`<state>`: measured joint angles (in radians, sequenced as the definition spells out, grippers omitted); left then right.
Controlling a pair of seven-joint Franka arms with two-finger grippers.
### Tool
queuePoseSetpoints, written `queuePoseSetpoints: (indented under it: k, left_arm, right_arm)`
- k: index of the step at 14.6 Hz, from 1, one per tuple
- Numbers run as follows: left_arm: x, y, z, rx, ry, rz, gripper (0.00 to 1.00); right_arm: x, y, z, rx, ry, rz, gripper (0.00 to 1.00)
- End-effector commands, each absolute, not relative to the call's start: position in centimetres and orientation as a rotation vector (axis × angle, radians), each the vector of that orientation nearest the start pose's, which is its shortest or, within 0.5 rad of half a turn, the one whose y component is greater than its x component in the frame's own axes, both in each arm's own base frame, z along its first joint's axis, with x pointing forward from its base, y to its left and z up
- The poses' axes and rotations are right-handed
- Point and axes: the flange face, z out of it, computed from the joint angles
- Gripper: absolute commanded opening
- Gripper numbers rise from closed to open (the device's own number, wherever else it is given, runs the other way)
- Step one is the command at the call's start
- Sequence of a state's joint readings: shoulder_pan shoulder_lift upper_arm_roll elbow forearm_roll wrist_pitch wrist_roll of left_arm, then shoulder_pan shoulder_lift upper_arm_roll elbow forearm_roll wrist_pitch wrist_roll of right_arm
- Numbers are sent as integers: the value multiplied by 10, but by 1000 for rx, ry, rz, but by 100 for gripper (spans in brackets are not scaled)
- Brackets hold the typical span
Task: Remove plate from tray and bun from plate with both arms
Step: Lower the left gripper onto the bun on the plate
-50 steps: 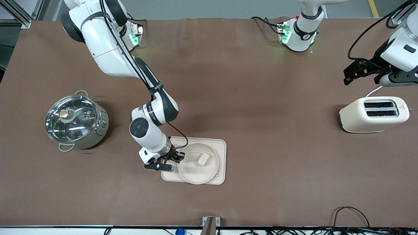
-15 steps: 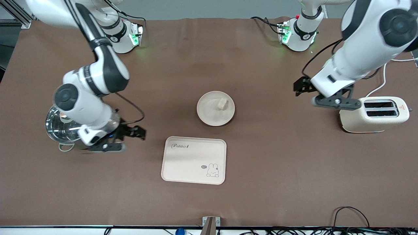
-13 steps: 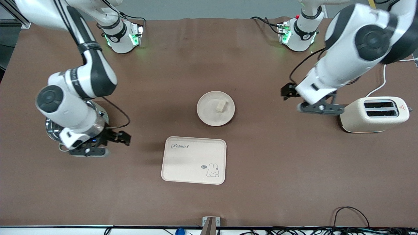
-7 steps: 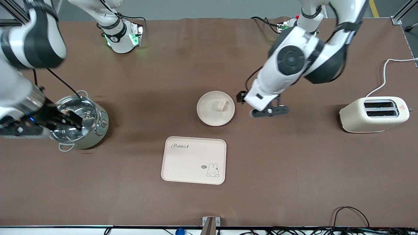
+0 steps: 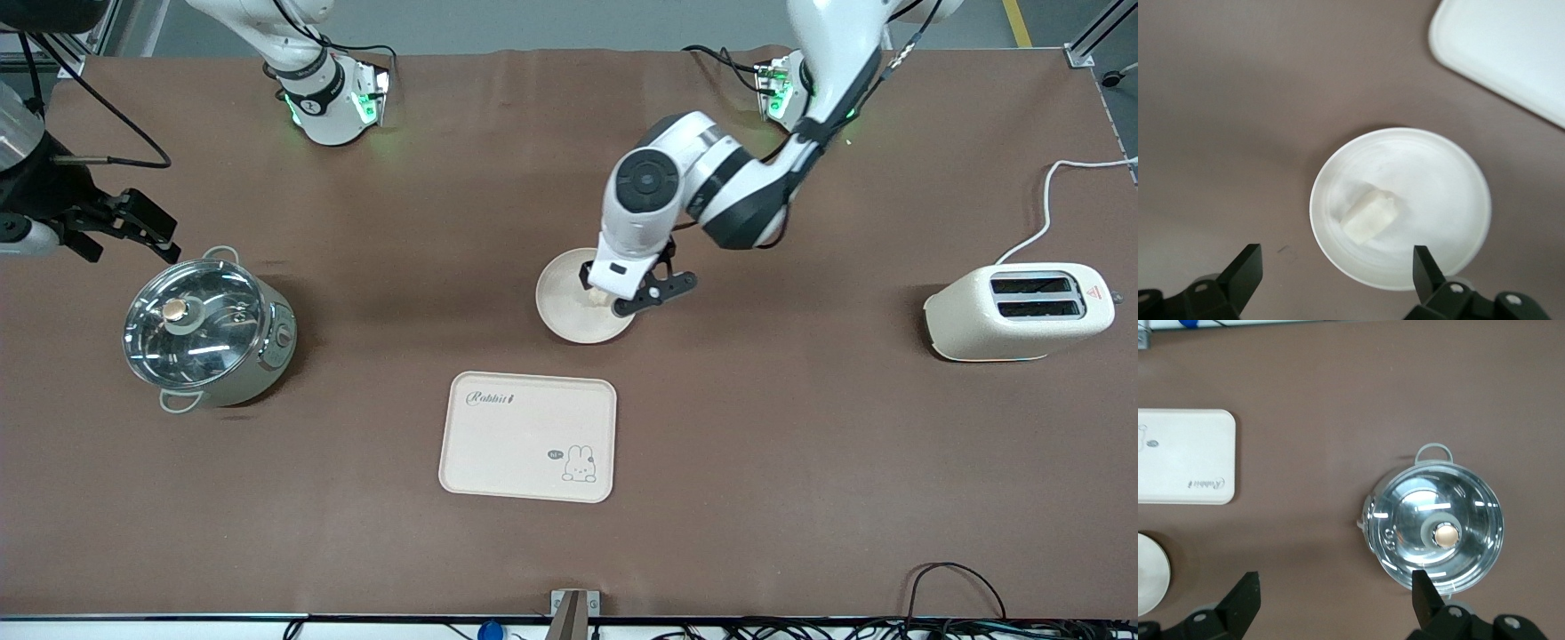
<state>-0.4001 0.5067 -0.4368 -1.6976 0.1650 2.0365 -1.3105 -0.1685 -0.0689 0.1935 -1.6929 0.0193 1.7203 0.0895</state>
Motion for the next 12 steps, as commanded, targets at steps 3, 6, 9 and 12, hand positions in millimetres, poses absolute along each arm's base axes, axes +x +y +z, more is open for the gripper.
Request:
queuePoseSetpoints:
  k: [3, 6, 9, 12]
  left_arm:
    - [449, -485, 249, -2889, -950, 59, 94]
    - [446, -489, 220, -2849, -1050, 5, 88]
    - [443, -495, 214, -2821, -1187, -31, 87]
    - [441, -495, 201, -2815, -1205, -13, 85]
  right_arm:
    - [552, -12, 642, -3100, 187, -152, 100]
    - [541, -13, 636, -3111, 200, -128, 100]
    - [522, -10, 639, -3124, 197, -116, 100]
    - [519, -14, 646, -3123, 202, -120, 100]
